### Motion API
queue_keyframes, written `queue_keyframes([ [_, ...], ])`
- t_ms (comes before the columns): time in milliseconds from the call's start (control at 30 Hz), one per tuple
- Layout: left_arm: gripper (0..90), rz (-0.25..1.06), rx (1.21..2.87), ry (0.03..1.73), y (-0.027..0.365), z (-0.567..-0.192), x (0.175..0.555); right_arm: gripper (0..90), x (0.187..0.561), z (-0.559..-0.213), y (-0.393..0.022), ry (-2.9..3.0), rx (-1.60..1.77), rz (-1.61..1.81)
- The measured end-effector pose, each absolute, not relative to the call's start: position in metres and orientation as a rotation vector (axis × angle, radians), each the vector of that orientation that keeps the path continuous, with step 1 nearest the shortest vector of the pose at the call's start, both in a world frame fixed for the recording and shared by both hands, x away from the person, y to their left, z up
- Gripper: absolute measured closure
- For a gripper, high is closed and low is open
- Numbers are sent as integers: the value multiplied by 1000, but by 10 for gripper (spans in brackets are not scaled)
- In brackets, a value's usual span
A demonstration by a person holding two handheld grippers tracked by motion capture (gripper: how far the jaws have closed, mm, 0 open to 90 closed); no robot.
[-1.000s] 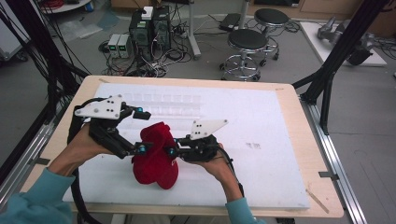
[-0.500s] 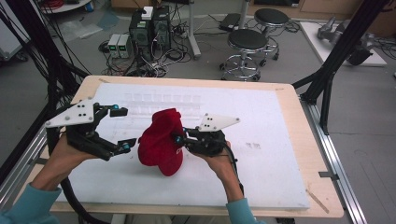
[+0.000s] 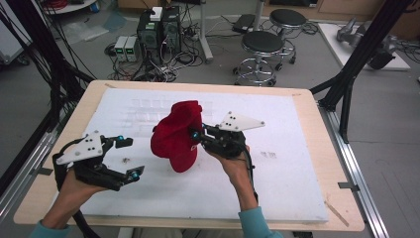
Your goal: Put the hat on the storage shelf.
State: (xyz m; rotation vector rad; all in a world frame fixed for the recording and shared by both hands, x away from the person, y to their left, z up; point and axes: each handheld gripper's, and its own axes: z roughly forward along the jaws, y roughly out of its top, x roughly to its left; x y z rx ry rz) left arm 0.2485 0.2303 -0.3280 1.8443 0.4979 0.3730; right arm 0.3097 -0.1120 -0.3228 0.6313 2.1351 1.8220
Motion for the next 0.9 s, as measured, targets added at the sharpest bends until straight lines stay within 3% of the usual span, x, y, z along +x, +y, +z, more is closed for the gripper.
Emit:
queue_keyframes([
  [500, 188, 323, 1822, 587, 190, -376, 251, 838, 312, -318, -107, 2107, 667, 1857],
  [900, 366, 283, 1805, 591, 167, -386, 258, 838, 312, -319, -104, 2090, 697, 1889],
])
